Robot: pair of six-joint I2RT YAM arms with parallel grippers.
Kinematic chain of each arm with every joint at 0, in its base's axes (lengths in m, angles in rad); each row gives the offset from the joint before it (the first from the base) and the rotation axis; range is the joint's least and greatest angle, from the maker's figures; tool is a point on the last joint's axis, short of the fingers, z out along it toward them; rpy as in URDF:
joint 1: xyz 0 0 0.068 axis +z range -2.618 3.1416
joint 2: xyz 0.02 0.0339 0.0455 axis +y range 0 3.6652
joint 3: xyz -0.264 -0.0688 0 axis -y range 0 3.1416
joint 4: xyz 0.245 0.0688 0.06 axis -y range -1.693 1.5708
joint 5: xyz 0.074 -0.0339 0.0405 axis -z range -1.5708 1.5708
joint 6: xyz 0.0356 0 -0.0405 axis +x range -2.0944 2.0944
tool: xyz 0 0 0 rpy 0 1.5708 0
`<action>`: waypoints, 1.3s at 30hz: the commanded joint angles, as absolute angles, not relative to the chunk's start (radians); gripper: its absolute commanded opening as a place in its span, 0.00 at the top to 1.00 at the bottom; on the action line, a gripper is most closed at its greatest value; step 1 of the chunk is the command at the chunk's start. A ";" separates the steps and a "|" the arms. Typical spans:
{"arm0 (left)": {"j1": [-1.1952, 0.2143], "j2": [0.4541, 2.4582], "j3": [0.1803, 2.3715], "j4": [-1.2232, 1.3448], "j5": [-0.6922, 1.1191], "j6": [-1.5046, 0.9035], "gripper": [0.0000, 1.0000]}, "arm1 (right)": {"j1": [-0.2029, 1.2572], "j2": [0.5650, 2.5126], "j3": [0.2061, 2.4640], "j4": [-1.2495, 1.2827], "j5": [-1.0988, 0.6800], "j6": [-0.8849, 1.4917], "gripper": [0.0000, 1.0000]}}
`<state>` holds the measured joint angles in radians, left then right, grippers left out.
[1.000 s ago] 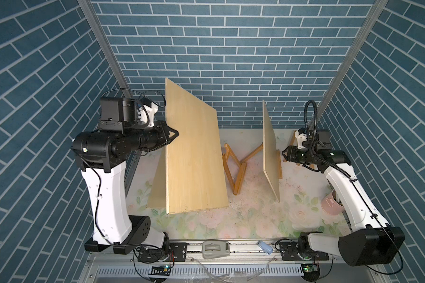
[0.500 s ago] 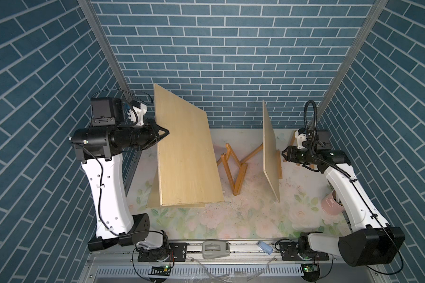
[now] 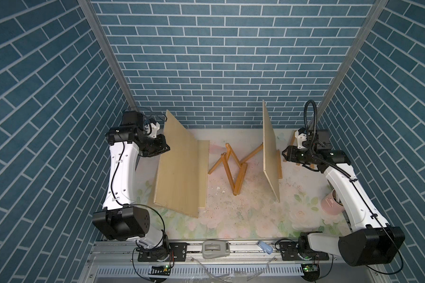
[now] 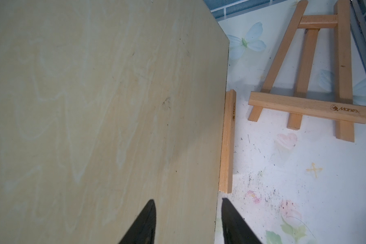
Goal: Disassemble the easel
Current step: Place the drawing board on the drawing board.
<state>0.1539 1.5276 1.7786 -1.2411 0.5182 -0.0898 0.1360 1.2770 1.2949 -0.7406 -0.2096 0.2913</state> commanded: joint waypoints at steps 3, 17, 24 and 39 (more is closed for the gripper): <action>0.177 1.538 1.768 -1.031 0.687 -0.006 1.00 | 0.143 1.247 1.305 -0.753 -0.202 0.320 0.50; 0.315 1.794 1.820 -1.020 0.982 0.086 1.00 | 0.152 1.226 1.295 -0.781 -0.160 0.343 0.50; 0.343 1.892 1.820 -1.076 0.969 0.153 1.00 | 0.164 1.229 1.303 -0.787 -0.140 0.363 0.50; 0.420 1.925 1.638 -0.948 0.885 0.181 1.00 | 0.225 1.265 1.353 -0.814 -0.094 0.383 0.51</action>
<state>0.4335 1.9087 1.6539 -0.9993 0.9794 0.1146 0.2123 1.2549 1.3167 -0.7925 -0.1158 0.3447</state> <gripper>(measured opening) 0.123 0.489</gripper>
